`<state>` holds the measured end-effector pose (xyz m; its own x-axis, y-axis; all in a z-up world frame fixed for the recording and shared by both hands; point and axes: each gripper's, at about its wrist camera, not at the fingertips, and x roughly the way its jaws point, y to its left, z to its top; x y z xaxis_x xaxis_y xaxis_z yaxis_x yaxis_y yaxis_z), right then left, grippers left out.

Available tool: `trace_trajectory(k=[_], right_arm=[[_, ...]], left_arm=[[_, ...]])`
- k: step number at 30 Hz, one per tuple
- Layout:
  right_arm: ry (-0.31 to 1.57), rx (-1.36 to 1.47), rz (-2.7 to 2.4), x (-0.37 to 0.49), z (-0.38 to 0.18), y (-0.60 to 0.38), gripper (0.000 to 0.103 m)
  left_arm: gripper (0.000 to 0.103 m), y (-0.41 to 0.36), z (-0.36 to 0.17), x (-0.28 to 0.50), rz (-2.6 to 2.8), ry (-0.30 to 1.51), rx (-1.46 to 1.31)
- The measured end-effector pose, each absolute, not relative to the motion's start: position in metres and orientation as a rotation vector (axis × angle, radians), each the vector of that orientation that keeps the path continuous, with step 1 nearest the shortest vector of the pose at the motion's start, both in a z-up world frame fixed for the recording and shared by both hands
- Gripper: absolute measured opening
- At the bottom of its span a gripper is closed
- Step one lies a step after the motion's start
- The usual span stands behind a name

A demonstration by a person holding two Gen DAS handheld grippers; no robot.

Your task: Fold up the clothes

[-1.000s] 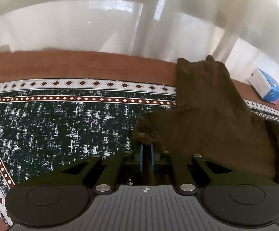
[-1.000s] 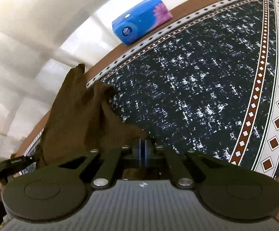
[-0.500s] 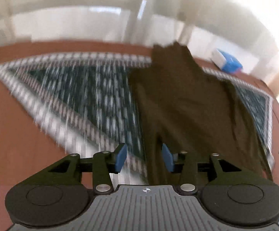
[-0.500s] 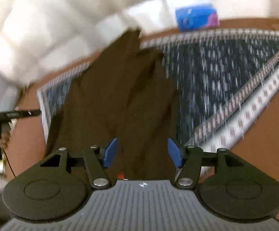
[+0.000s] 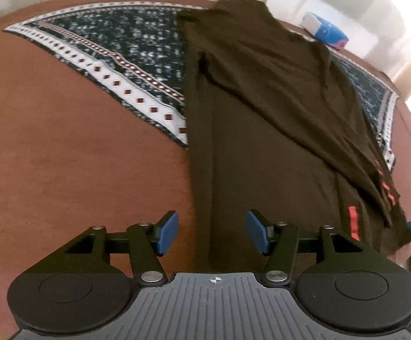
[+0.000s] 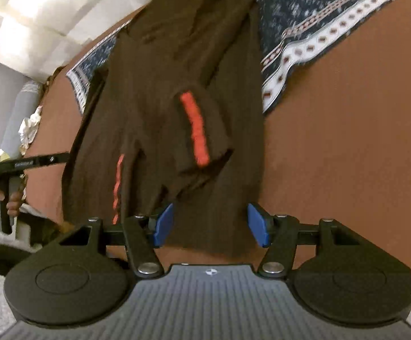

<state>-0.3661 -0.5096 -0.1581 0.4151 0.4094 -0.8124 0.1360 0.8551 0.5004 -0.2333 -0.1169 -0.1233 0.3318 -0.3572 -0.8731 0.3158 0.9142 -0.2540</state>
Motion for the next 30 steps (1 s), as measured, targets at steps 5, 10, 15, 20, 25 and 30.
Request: trace_trajectory(k=[5,10,15,20,25,30], right_arm=[[1.155,0.518,0.143,-0.369,-0.164,-0.496,0.008],[1.119,0.503,0.081,-0.377,-0.156,-0.501,0.005],[1.096,0.493,0.04,-0.381,-0.153,-0.503,0.007],[1.073,0.482,-0.001,-0.385,-0.149,-0.504,0.064],[1.061,0.474,-0.028,-0.388,-0.149,-0.505,0.064],[1.092,0.475,-0.004,-0.389,-0.16,-0.503,0.064]], left_arm=[[0.069,-0.111,-0.13,-0.234,-0.466,1.176,-0.076],[0.07,-0.104,-0.127,-0.248,-0.496,1.167,-0.065],[0.07,-0.101,-0.129,-0.264,-0.53,1.189,-0.03],[0.071,-0.097,-0.133,-0.275,-0.539,1.214,-0.055],[0.071,-0.098,-0.141,-0.283,-0.575,1.262,-0.074],[0.071,-0.101,-0.145,-0.288,-0.605,1.281,-0.11]])
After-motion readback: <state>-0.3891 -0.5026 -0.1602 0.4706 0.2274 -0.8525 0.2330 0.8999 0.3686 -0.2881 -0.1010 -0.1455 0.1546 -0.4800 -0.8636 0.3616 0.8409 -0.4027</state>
